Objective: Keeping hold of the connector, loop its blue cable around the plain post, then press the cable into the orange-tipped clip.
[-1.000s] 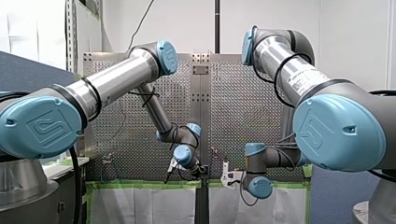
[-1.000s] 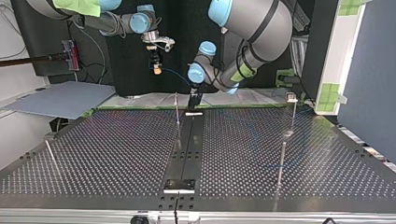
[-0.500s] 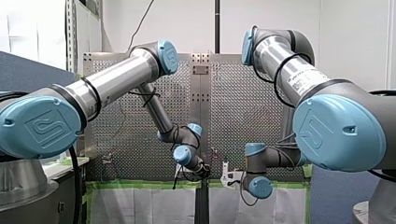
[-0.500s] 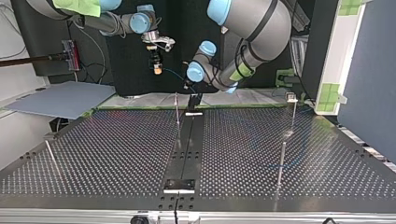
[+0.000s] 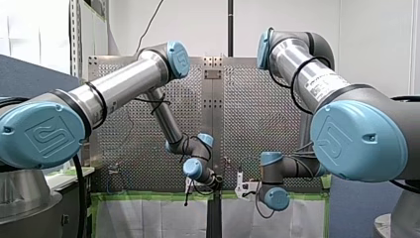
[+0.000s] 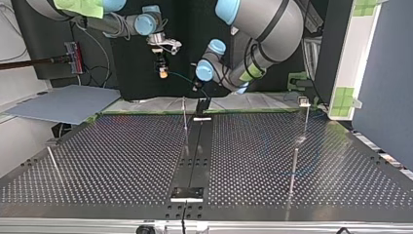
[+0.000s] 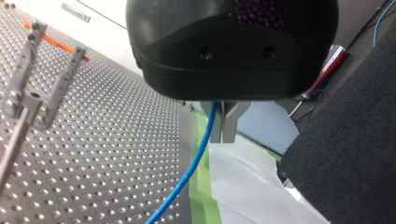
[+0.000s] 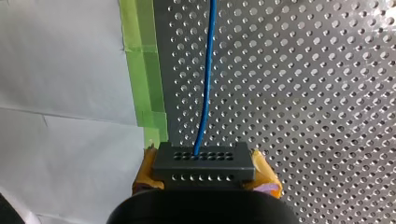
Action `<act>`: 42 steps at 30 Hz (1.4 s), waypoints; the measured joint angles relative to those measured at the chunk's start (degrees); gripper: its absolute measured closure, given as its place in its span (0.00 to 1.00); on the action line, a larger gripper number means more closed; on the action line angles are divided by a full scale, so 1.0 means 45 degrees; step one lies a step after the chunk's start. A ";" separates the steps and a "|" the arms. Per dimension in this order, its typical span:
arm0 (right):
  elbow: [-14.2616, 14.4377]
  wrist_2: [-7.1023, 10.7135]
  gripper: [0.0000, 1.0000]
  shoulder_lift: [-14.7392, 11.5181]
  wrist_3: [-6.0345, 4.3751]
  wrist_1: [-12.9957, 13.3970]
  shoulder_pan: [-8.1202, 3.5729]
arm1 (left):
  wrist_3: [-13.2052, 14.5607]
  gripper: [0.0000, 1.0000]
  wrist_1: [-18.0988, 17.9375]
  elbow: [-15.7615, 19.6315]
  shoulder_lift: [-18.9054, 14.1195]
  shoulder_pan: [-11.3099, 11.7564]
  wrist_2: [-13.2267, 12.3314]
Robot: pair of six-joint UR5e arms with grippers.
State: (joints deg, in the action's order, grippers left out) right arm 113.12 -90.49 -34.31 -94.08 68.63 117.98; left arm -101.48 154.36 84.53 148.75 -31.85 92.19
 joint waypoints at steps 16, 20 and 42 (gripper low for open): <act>-0.1002 0.0081 1.00 0.0002 -0.0017 -0.0544 -0.0394 | 0.0105 0.95 -0.1915 0.0491 -0.0645 -0.0335 0.1915; -0.1112 0.0086 1.00 0.0002 -0.0016 -0.0544 -0.0503 | -0.0288 0.95 -0.2387 0.0490 -0.0646 -0.0341 0.2411; -0.2001 0.0352 1.00 0.0000 -0.0027 -0.0970 -0.1033 | -0.0762 0.95 -0.2655 0.0049 -0.0629 -0.0233 0.3603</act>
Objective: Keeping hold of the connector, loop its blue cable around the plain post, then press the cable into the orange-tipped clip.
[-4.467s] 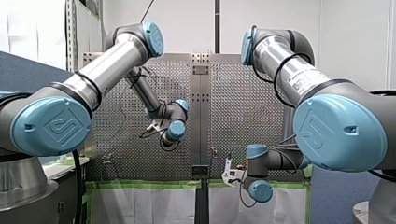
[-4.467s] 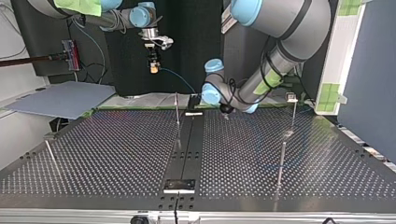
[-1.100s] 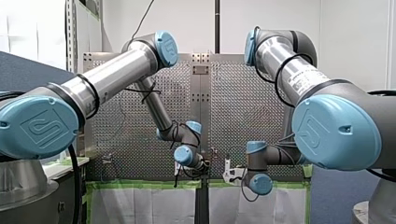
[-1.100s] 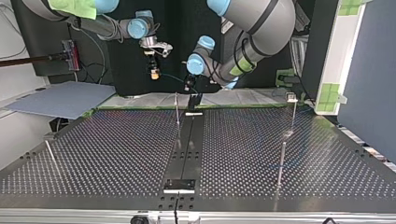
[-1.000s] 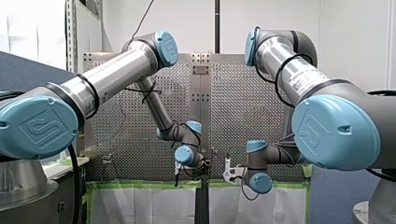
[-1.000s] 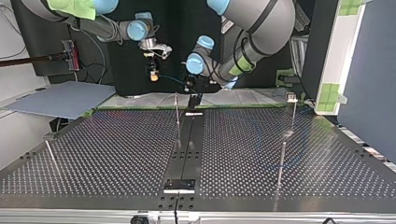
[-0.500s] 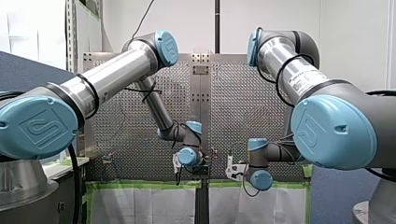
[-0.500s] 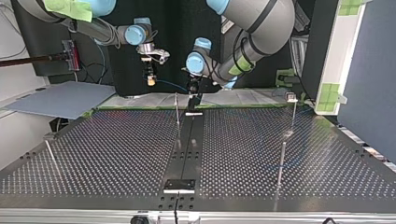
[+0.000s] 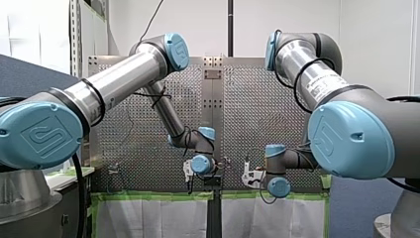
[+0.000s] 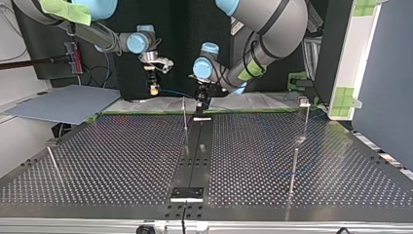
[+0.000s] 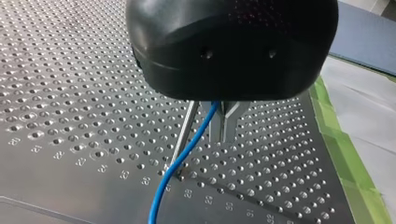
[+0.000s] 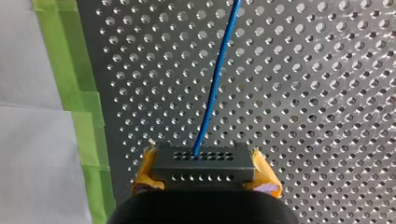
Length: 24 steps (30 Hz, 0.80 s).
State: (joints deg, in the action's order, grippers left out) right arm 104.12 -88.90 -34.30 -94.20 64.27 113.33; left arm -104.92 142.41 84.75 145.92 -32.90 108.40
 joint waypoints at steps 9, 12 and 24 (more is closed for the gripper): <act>-0.0262 0.0143 1.00 0.0001 0.0012 -0.0114 -0.0174 | -0.0069 0.95 0.0116 -0.0251 0.0039 0.0099 -0.0005; -0.0307 0.0253 1.00 0.0003 0.0012 -0.0115 -0.0222 | -0.0202 0.93 0.0342 -0.0518 0.0204 0.0093 -0.0164; -0.0355 0.0456 1.00 0.0013 0.0187 -0.0269 -0.0334 | -0.0493 0.93 0.1021 -0.1220 0.0848 0.0058 -0.0146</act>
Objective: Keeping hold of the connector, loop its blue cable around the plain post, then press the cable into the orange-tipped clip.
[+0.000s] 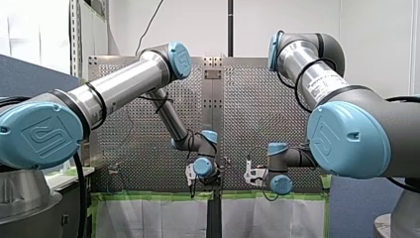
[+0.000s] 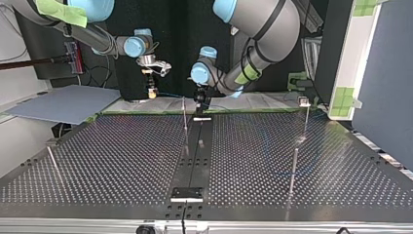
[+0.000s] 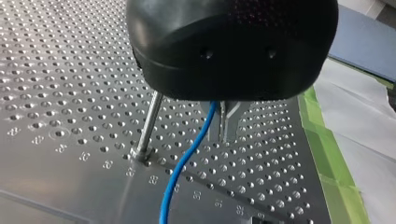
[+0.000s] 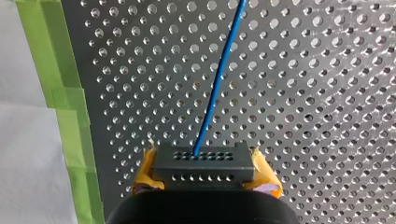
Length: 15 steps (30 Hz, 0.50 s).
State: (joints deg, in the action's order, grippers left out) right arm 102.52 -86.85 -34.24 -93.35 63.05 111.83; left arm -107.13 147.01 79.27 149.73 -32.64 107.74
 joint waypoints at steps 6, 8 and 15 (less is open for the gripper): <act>-0.0030 0.0120 1.00 0.0026 -0.0032 0.0124 -0.0112 | -0.0183 0.93 -0.0083 -0.0044 0.0010 0.0167 -0.0057; -0.0093 0.0157 1.00 0.0088 -0.0042 0.0139 -0.0168 | -0.0237 0.93 -0.0105 -0.0066 0.0011 0.0228 -0.0063; -0.0644 0.0194 1.00 0.0799 -0.0058 -0.0007 -0.0379 | -0.0394 0.93 -0.0111 -0.0222 0.0014 0.0493 -0.0150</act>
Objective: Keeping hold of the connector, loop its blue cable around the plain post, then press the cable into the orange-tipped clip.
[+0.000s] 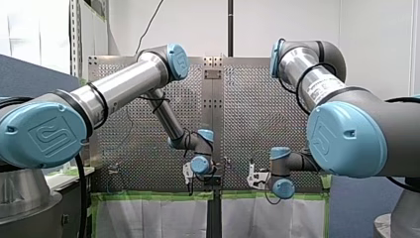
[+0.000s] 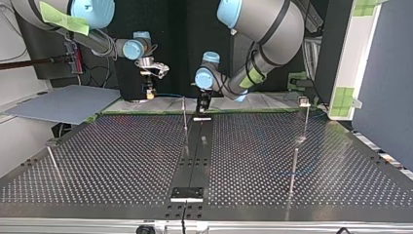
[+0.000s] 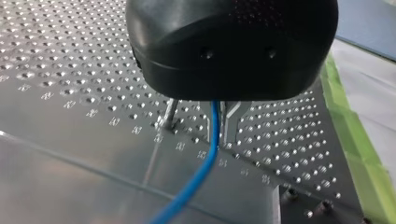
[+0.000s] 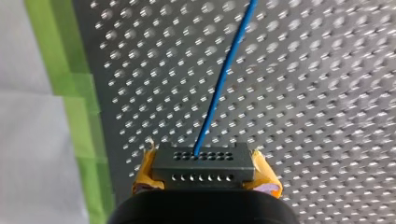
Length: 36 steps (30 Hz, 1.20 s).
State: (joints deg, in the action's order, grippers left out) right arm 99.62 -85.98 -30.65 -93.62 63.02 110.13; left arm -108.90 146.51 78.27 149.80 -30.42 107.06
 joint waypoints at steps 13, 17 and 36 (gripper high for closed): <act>-0.1232 0.0000 1.00 0.0427 -0.0119 -0.0851 -0.0292 | -0.0083 0.93 -0.0015 -0.0208 -0.0007 0.0348 0.0142; -0.1748 0.0000 1.00 0.0427 -0.0080 -0.1363 -0.0394 | -0.0097 0.93 -0.0016 -0.0413 -0.0004 0.0394 0.0173; -0.2074 0.0006 1.00 0.0425 -0.0002 -0.1658 -0.0740 | -0.0057 0.93 0.0051 -0.0522 -0.0003 0.0424 0.0248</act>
State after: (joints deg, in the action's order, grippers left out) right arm 90.29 -85.95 -28.73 -93.63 55.56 106.80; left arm -109.16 146.74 75.92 149.78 -28.51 108.18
